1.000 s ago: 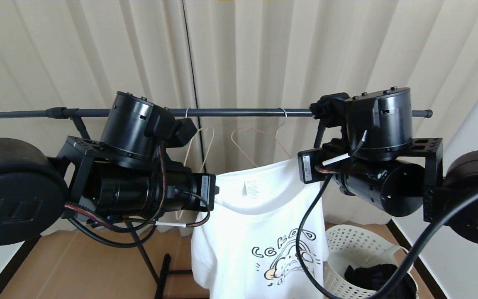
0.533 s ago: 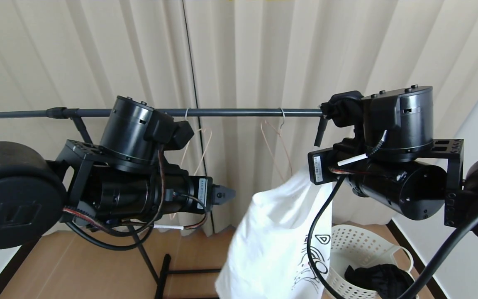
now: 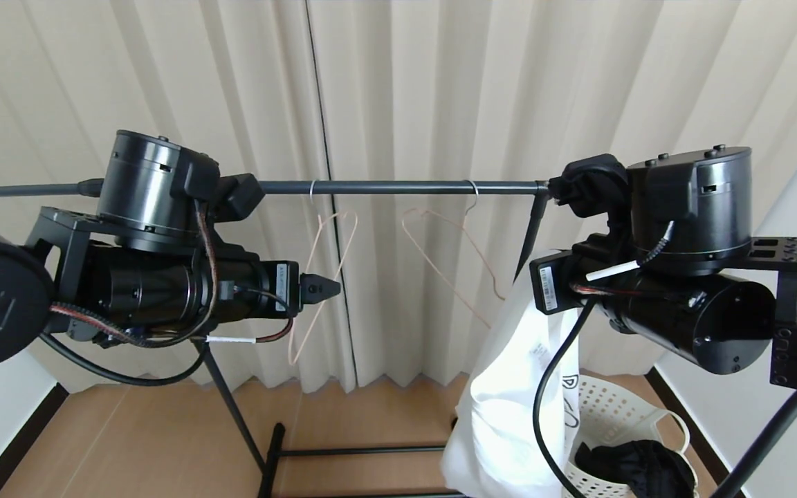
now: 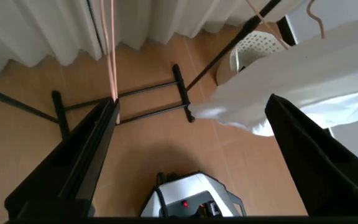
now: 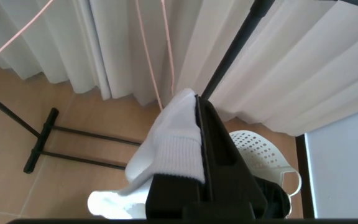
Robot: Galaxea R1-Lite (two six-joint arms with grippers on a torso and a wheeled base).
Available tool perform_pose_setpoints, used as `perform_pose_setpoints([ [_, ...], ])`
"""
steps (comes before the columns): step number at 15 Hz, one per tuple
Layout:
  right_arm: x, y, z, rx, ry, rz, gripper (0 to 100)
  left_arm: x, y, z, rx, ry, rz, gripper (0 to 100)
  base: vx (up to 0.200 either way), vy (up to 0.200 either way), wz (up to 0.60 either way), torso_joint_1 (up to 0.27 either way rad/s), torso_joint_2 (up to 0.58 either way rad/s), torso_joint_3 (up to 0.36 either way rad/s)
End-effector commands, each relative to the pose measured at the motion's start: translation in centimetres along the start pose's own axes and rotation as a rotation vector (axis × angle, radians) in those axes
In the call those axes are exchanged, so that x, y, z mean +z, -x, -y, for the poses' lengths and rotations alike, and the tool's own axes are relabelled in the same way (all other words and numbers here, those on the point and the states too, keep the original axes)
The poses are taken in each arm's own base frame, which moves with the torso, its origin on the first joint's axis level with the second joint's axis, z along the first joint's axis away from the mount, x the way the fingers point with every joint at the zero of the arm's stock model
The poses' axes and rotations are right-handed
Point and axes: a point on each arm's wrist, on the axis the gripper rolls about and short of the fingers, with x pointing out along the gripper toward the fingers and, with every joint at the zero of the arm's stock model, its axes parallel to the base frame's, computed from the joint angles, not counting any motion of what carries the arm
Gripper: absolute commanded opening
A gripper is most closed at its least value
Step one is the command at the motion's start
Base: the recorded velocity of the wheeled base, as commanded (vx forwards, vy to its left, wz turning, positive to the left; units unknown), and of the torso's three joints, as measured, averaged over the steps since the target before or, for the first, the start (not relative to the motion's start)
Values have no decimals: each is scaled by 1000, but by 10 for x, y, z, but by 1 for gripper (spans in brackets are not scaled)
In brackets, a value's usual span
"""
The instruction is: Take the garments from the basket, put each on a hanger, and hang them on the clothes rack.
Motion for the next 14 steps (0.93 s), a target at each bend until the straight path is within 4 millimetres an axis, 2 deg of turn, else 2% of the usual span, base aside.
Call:
perform_pose_setpoints([
  [1, 4, 9, 5, 2, -16, 22, 0, 8, -31, -12, 68, 23, -21, 100, 0, 0, 0, 0, 0, 0],
  [2, 5, 9, 5, 2, -18, 25, 0, 10, -37, -15, 87, 27, -23, 100, 0, 0, 0, 0, 0, 0],
  [4, 8, 14, 8, 5, -28, 42, 0, 14, -67, -26, 131, 25, -48, 100, 0, 0, 0, 0, 0, 0],
  [7, 10, 17, 10, 5, -35, 52, 0, 18, -98, -38, 161, 40, -66, 100, 0, 0, 0, 0, 0, 0],
  [11, 13, 18, 10, 9, -48, 73, 0, 16, -132, -46, 180, 40, -97, 100, 0, 0, 0, 0, 0, 0],
  [12, 13, 18, 10, 9, -48, 73, 0, 16, -132, -46, 180, 40, -97, 100, 0, 0, 0, 0, 0, 0],
  [13, 11, 17, 10, 13, -44, 81, 0, 17, -150, -54, 193, 38, -100, 100, 0, 0, 0, 0, 0, 0],
  [14, 10, 17, 10, 11, -37, 78, 0, 18, -159, -58, 199, 42, -101, 100, 0, 0, 0, 0, 0, 0],
])
